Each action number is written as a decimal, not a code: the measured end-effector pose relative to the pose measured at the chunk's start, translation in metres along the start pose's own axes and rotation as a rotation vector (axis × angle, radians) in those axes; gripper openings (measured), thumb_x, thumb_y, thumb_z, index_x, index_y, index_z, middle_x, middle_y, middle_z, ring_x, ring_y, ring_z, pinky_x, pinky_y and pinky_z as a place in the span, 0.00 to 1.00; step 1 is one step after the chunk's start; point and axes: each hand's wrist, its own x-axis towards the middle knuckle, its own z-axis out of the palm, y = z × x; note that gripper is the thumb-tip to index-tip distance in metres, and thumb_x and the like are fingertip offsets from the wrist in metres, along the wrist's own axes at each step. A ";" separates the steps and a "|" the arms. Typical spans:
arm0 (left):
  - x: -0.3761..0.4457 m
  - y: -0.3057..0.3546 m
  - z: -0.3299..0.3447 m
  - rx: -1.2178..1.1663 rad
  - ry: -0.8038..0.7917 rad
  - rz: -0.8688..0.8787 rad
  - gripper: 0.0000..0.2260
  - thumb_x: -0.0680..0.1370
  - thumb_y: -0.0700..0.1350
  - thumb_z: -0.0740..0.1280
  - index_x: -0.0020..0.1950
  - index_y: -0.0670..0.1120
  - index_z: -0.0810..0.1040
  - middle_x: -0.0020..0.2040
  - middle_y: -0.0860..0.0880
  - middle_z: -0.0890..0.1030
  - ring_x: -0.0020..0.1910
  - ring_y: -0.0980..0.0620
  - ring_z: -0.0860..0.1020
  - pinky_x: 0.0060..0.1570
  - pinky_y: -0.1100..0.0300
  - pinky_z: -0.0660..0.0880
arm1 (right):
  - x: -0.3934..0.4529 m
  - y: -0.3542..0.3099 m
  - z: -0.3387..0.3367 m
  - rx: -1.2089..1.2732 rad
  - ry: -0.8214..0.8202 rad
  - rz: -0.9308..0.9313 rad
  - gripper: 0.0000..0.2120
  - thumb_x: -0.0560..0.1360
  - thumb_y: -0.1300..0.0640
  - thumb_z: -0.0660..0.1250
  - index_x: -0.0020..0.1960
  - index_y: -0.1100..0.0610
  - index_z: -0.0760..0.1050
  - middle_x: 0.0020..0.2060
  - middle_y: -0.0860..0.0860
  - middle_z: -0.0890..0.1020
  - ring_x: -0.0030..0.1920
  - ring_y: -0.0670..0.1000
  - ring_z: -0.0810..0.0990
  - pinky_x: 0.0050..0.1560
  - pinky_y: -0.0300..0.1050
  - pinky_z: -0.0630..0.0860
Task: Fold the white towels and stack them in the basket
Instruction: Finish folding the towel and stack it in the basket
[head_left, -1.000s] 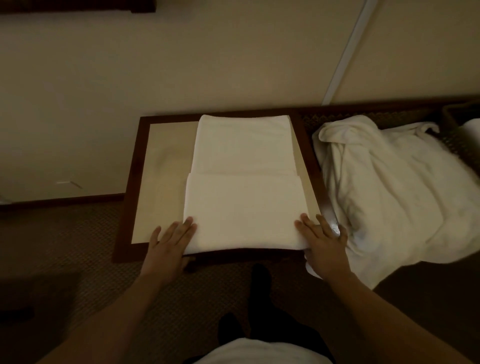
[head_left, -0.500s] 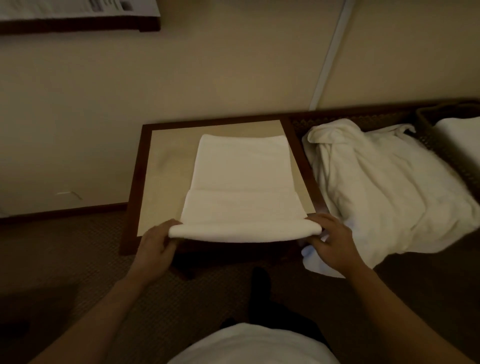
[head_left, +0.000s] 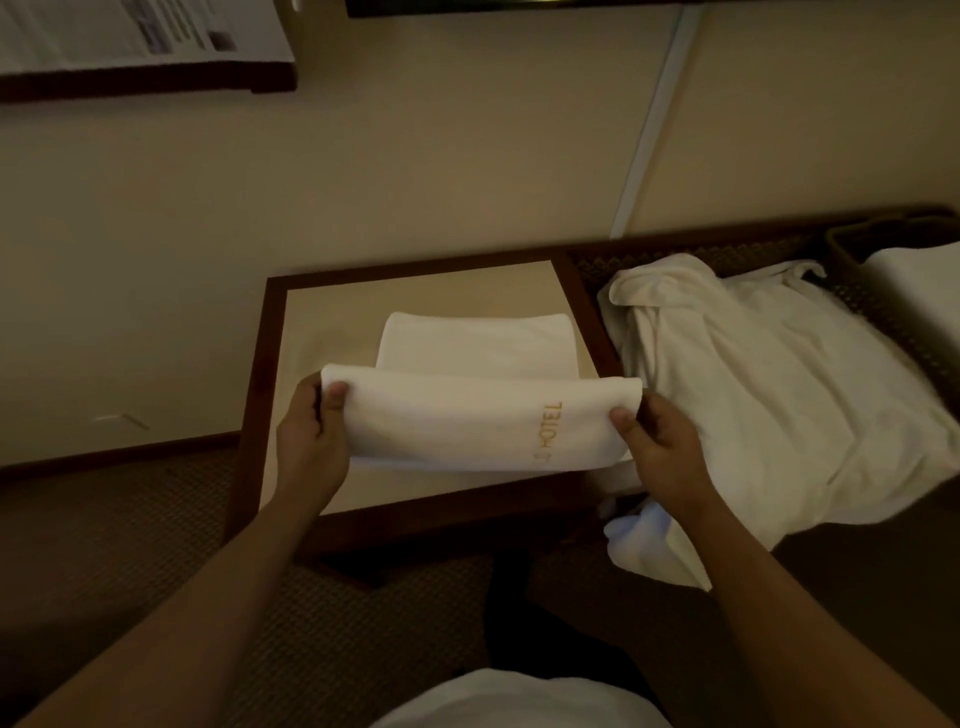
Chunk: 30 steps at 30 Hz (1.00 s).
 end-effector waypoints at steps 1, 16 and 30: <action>0.013 0.002 0.007 0.005 0.015 -0.010 0.18 0.85 0.53 0.57 0.70 0.46 0.74 0.58 0.53 0.76 0.56 0.52 0.73 0.53 0.56 0.69 | 0.012 0.000 0.002 0.010 0.006 0.003 0.10 0.81 0.58 0.66 0.61 0.52 0.77 0.48 0.40 0.84 0.51 0.35 0.82 0.46 0.31 0.77; 0.200 -0.077 0.129 0.323 -0.241 -0.291 0.25 0.82 0.60 0.61 0.73 0.45 0.70 0.67 0.43 0.77 0.64 0.39 0.75 0.62 0.48 0.72 | 0.233 0.068 0.064 -0.342 -0.095 0.335 0.22 0.79 0.43 0.67 0.68 0.53 0.74 0.53 0.46 0.79 0.54 0.47 0.76 0.51 0.40 0.68; 0.203 -0.035 0.149 0.658 -0.077 0.077 0.22 0.83 0.55 0.60 0.76 0.48 0.67 0.72 0.44 0.72 0.69 0.40 0.70 0.67 0.42 0.65 | 0.229 0.082 0.074 -0.396 0.038 0.365 0.27 0.76 0.40 0.67 0.73 0.44 0.67 0.64 0.48 0.79 0.65 0.54 0.77 0.67 0.54 0.73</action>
